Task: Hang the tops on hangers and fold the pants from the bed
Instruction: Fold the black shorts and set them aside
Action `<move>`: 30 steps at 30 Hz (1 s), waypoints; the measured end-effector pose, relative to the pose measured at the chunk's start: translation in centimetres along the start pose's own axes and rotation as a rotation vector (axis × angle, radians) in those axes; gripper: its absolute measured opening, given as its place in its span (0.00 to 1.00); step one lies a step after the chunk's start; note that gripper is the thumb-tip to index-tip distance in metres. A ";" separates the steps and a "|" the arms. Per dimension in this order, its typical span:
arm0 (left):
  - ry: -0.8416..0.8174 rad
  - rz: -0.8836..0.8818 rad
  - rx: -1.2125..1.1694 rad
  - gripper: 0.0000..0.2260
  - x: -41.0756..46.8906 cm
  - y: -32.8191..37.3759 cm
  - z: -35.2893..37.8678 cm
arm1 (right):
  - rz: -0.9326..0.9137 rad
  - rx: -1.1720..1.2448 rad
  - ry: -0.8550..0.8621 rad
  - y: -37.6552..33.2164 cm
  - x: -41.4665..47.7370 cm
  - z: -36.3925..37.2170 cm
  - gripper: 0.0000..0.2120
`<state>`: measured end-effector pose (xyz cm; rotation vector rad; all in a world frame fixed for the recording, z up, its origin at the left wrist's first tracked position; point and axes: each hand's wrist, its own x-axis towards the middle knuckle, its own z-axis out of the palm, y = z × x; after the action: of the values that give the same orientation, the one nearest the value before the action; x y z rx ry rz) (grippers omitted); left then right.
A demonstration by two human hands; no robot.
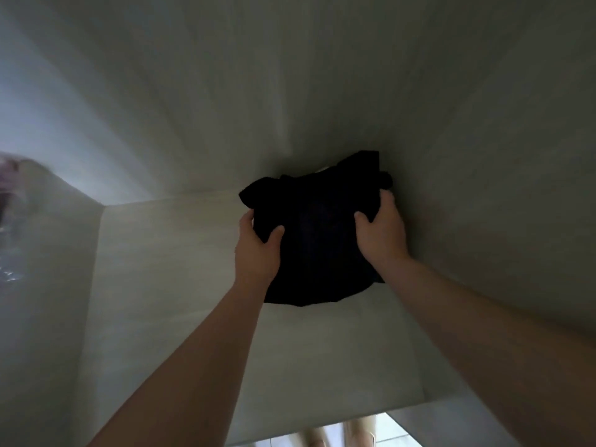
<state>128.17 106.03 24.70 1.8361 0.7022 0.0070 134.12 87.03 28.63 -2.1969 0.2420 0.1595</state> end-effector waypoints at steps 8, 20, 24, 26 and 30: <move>0.062 0.353 0.735 0.25 -2.0 -3.7 4.7 | -0.393 -0.718 0.010 5.3 -2.3 3.8 0.30; -0.015 0.314 0.798 0.27 6.8 -3.8 8.9 | -0.327 -0.809 -0.061 7.5 6.8 7.7 0.32; 0.003 0.310 0.800 0.26 7.6 -4.2 9.2 | -0.311 -0.796 -0.091 8.1 7.6 8.5 0.32; -0.023 0.288 0.810 0.27 7.5 -4.0 8.9 | -0.298 -0.787 -0.139 8.0 7.9 8.3 0.32; -0.154 0.232 0.841 0.28 6.8 -2.7 7.9 | -0.257 -0.821 -0.276 7.0 7.2 6.5 0.33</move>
<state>135.17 103.01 17.12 2.6775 0.3934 -0.3175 139.34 87.34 17.86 -2.9433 -0.3233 0.4802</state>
